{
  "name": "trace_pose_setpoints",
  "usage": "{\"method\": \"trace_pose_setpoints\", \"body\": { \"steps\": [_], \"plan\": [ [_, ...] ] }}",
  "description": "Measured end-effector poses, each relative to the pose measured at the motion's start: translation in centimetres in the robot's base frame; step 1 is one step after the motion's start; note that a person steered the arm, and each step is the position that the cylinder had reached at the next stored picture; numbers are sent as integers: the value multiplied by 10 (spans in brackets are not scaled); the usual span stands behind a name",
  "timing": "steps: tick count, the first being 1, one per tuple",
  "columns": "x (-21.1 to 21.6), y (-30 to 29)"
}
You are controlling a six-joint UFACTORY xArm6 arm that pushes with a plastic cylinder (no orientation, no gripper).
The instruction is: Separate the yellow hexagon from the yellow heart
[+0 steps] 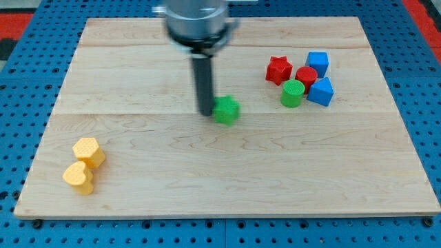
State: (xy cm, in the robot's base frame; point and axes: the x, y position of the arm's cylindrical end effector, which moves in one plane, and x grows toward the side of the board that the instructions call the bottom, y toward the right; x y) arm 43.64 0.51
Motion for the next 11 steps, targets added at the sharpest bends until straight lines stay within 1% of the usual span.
{"method": "trace_pose_setpoints", "body": {
  "steps": [2, 3, 4, 5, 6, 7, 8, 9, 10, 11],
  "plan": [
    [48, 80],
    [29, 100],
    [97, 89],
    [178, 11],
    [182, -25],
    [182, -136],
    [169, -205],
    [135, -247],
    [114, -246],
    [78, -240]
  ]
}}
